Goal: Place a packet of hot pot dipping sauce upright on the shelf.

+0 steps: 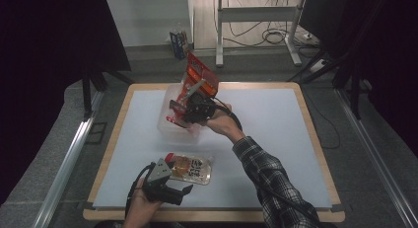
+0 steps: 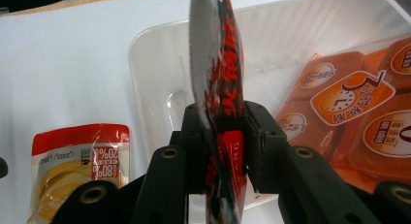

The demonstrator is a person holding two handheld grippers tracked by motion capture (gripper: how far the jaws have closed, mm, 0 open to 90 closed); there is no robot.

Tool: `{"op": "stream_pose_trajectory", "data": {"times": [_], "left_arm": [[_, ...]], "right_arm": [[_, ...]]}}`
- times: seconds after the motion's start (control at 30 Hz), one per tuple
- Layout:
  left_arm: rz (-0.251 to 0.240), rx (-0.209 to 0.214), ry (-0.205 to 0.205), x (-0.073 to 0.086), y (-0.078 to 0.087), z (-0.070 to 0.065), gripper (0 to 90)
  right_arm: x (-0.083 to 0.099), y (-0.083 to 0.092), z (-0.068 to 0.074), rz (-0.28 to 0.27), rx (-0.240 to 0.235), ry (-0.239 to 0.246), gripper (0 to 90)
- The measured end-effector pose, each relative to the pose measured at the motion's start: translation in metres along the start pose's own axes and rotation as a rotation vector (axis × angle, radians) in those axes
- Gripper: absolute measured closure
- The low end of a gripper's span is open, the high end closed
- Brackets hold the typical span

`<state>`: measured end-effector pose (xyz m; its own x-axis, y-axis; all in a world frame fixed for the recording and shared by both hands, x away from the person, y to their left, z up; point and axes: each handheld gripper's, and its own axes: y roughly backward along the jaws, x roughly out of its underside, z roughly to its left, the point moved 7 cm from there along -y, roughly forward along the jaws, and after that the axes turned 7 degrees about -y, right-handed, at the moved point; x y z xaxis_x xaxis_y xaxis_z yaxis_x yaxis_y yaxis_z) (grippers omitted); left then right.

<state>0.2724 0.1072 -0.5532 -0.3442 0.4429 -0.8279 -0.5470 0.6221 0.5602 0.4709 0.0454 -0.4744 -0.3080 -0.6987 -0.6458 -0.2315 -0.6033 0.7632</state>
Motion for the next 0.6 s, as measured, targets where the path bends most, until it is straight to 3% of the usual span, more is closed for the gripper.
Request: {"op": "stream_pose_trajectory", "data": {"times": [0.6], "left_arm": [[0.006,-0.004,-0.003,0.0002,-0.0005,-0.0002,0.0]], "right_arm": [[-0.0007,0.0029,-0.0075,-0.03,0.005,-0.056,52.4]]}}
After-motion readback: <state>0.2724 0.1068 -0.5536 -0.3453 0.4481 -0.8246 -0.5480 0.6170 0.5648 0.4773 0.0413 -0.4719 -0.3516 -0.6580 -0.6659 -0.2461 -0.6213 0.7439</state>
